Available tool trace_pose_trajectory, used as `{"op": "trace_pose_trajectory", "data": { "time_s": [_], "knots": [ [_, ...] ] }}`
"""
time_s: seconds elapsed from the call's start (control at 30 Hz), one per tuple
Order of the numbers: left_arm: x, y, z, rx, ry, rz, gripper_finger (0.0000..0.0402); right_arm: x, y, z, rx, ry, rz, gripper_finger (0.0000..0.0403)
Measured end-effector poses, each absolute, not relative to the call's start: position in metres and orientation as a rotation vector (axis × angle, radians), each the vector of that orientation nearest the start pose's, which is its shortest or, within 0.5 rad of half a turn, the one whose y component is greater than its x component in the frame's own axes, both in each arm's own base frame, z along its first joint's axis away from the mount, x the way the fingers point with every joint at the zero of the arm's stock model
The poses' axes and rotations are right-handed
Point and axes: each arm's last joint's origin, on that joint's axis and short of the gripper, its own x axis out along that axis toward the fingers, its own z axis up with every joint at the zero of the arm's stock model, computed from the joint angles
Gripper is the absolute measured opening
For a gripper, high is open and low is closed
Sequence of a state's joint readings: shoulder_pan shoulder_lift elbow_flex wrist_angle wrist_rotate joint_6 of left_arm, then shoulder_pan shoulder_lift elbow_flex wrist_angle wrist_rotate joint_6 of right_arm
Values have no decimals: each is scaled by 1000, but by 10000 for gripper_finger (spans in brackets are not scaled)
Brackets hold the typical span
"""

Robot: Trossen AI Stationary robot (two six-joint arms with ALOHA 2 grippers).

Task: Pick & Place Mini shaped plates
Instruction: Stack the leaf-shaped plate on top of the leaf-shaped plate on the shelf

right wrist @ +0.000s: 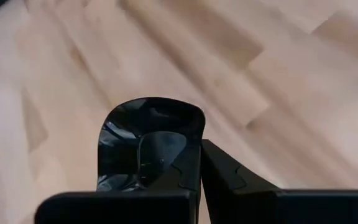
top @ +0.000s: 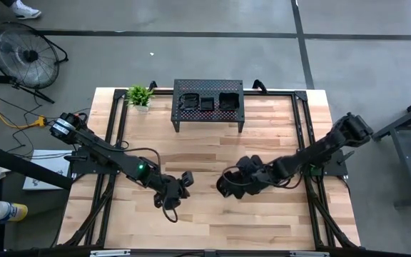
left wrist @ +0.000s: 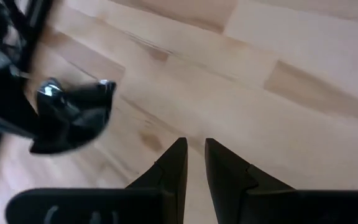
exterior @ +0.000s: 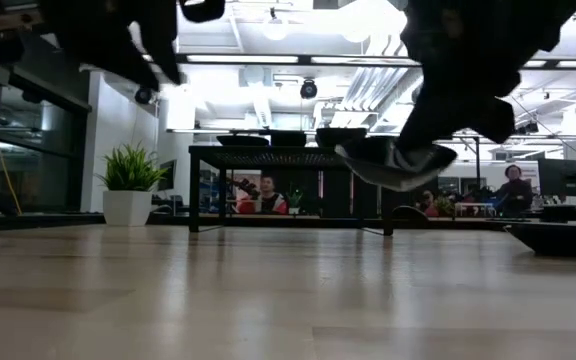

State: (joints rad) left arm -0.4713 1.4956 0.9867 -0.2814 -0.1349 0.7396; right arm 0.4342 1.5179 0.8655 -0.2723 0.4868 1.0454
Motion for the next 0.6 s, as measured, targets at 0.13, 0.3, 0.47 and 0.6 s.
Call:
{"op": "trace_pose_trajectory", "data": {
  "time_s": [0.13,0.3,0.47,0.6],
  "knots": [
    [280,-137,232,1078,586,-584,53,277,104,196,562,671,-482,0],
    [284,-136,236,1236,543,-531,53,284,91,199,591,635,-513,0],
    [284,-134,236,1445,531,-534,53,293,78,203,631,599,-496,0],
    [284,-133,236,1551,533,-528,53,299,69,206,665,576,-475,0]
  ]
}}
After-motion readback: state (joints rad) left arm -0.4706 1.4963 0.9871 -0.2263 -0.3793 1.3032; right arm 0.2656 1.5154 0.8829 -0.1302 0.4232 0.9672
